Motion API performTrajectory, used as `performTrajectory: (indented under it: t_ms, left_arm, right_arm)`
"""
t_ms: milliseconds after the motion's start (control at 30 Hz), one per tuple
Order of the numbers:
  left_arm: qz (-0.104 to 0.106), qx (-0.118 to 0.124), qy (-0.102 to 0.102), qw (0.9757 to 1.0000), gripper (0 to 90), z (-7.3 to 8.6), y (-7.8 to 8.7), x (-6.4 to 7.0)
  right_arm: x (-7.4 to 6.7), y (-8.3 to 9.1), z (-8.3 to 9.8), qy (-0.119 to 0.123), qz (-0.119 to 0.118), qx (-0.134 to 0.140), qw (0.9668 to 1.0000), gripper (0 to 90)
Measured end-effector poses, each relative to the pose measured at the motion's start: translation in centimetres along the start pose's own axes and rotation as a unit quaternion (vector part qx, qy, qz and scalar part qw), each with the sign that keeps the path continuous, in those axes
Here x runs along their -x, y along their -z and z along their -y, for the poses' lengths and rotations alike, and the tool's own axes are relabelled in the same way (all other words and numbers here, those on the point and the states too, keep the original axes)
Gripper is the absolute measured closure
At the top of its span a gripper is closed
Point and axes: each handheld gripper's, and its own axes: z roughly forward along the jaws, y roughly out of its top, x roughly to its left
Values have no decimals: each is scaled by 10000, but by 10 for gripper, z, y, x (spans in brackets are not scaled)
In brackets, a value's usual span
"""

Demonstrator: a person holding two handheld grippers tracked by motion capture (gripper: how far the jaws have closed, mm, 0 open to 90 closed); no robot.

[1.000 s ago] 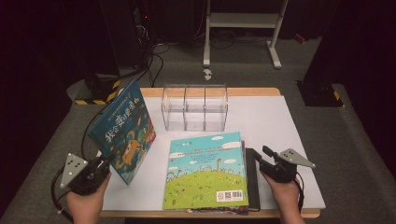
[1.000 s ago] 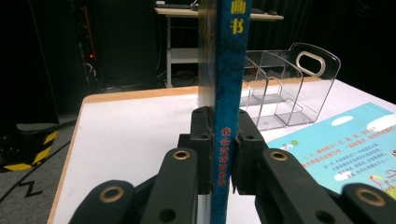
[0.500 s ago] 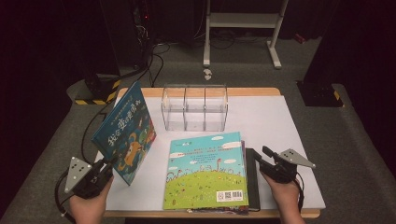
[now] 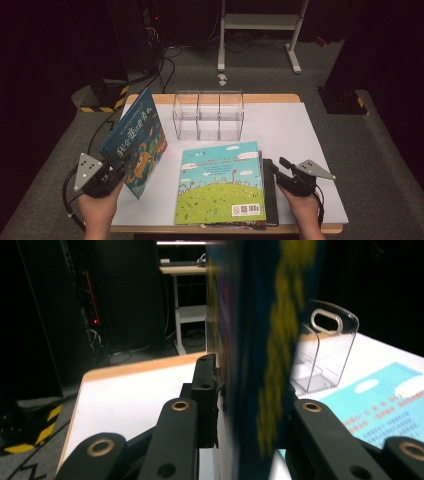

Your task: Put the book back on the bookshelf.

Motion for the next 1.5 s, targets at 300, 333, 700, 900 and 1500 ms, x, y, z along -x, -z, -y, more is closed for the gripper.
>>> performTrajectory:
  t_ms: [300, 333, 700, 900, 1500]
  left_arm:
    - [87, -72, -12, 9999, 808, -7, -12, 3]
    - [95, -79, -5, 9999, 811, -7, -12, 3]
    - [133, -166, 206, 9996, 831, -23, -28, 11]
    - [221, -128, 222, 9994, 831, -23, -38, 22]
    - [310, 241, 29, 9992, 831, -21, -114, 59]
  right_arm:
    - [0, 1, 0, 1, -6, 12, 10000, 509]
    - [0, 1, 0, 1, -7, 14, 10000, 509]
    - [-1, 0, 0, 8, -29, 18, 10000, 513]
    - [0, 2, 0, -12, -32, 37, 10000, 516]
    - [4, 4, -1, -60, -40, 95, 9999, 523]
